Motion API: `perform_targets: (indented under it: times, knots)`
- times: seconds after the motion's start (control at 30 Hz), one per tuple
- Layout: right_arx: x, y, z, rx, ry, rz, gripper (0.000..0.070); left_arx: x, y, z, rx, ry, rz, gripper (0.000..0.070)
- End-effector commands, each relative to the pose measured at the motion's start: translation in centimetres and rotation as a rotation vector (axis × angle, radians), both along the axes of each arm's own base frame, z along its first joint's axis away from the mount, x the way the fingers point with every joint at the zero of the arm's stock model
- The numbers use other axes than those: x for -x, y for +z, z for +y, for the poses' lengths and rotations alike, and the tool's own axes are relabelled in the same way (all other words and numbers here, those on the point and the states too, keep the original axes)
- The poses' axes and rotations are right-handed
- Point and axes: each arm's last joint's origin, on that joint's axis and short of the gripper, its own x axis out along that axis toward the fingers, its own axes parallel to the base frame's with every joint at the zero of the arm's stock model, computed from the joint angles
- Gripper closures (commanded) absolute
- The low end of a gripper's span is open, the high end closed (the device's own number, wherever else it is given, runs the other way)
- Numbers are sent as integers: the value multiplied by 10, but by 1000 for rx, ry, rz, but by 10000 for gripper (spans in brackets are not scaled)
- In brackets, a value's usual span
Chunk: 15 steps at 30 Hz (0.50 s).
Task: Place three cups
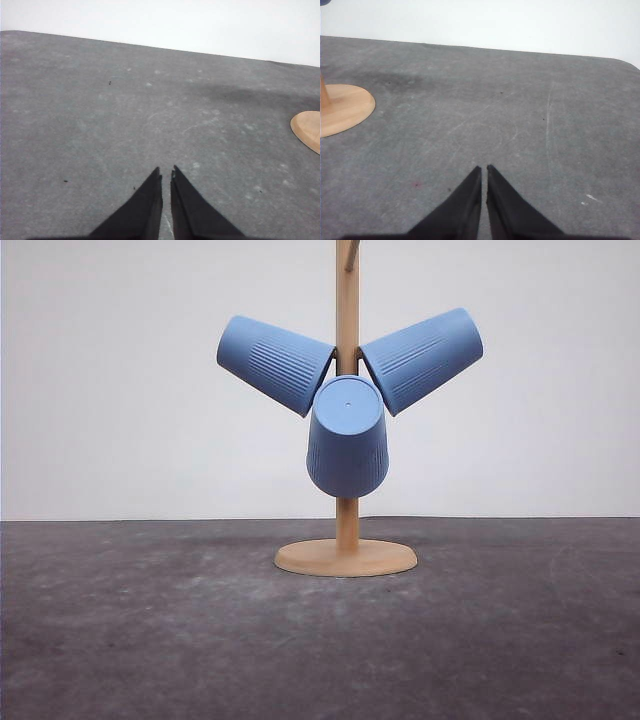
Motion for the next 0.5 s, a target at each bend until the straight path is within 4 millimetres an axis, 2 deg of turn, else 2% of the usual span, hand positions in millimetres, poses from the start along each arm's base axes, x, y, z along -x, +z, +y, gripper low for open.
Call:
perform_targets:
  times: [0.0, 0.47]
  knots:
    - [0, 0, 0, 7, -1, -10, 682, -1, -5, 0, -14, 0, 17, 689]
    - [0, 0, 0, 7, -1, -10, 682, -1, -5, 0, -14, 0, 17, 689]
